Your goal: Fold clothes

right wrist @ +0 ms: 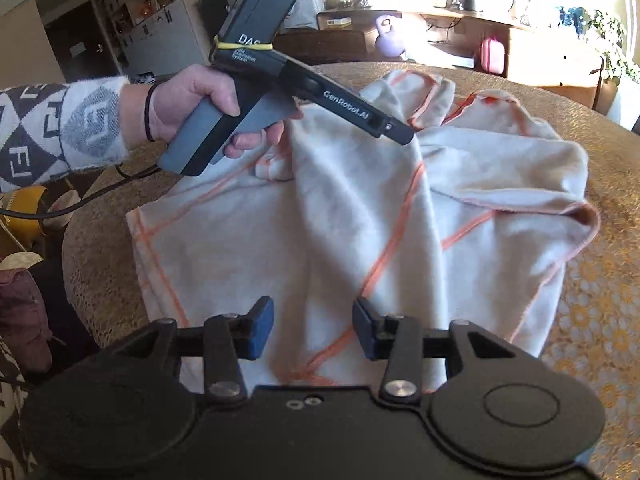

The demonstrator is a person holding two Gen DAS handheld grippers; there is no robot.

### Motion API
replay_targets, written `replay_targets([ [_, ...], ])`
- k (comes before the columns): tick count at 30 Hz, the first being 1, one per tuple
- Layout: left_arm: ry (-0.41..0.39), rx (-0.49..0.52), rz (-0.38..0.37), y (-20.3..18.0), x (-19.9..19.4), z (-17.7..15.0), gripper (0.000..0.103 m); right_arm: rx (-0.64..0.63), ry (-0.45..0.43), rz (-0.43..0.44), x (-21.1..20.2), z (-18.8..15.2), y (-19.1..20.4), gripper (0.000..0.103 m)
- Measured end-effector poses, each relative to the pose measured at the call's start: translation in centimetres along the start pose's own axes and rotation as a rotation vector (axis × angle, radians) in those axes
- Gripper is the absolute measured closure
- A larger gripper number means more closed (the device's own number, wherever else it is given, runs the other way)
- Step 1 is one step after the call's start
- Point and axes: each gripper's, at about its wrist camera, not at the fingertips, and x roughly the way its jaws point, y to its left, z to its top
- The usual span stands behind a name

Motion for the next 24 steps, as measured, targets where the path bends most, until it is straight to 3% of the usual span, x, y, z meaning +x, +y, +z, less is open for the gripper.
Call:
replay_targets([
  [3, 0.03, 0.008, 0.035, -0.6, 0.5, -0.3, 0.003, -0.02, 0.008, -0.004, -0.7, -1.3, 0.7, 0.0],
  [9, 0.064, -0.017, 0.08, -1.0, 1.1, 0.0, 0.003, -0.066, 0.008, -0.118, -0.6, -2.3, 2.0, 0.0],
  [12, 0.08, -0.027, 0.102, -1.1, 1.5, 0.3, 0.001, -0.018, -0.008, -0.086, -1.0, -2.1, 1.4, 0.0],
  [15, 0.087, -0.024, 0.117, -1.3, 1.7, 0.5, 0.001, 0.044, -0.079, 0.095, -2.7, -1.9, 1.6, 0.0],
  [19, 0.092, -0.023, 0.133, -1.5, 1.9, 0.6, 0.0, 0.069, -0.015, 0.077, -1.0, -3.0, 0.8, 0.0],
  [24, 0.084, -0.012, 0.153, -2.0, 1.0, 0.6, 0.001, 0.043, -0.054, 0.091, -2.2, -3.3, 0.9, 0.0],
])
